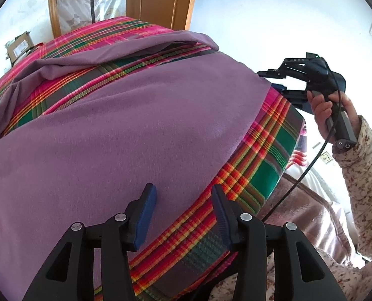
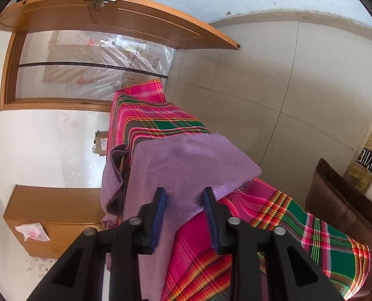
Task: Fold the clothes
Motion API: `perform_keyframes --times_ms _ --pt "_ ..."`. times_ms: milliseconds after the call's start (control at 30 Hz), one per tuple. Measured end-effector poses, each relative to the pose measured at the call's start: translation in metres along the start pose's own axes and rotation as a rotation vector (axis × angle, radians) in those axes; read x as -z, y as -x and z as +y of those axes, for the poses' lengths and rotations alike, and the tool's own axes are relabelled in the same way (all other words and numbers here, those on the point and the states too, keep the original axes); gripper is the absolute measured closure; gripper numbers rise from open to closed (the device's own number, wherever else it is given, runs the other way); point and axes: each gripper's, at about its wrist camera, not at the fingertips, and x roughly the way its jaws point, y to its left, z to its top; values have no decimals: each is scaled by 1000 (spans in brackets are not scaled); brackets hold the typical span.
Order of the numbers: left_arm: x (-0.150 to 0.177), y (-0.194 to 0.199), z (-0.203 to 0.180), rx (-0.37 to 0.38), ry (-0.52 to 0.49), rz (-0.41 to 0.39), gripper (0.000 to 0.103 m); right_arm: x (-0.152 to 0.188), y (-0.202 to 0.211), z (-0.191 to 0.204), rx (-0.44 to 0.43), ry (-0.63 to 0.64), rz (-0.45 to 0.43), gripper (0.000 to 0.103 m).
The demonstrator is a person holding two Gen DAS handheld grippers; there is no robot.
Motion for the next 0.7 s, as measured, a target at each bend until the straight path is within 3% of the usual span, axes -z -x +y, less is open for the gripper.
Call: perform_keyframes --times_ms 133,400,533,700 --pt "-3 -4 -9 -34 -41 -9 53 2 3 12 33 55 -35 94" --pt "-1 -6 -25 -71 -131 -16 51 2 16 31 7 81 -94 95" --pt "0 -9 -32 -130 -183 -38 50 5 25 47 -7 115 -127 95" --pt "-6 -13 -34 -160 -190 -49 50 7 36 63 -7 160 -153 95"
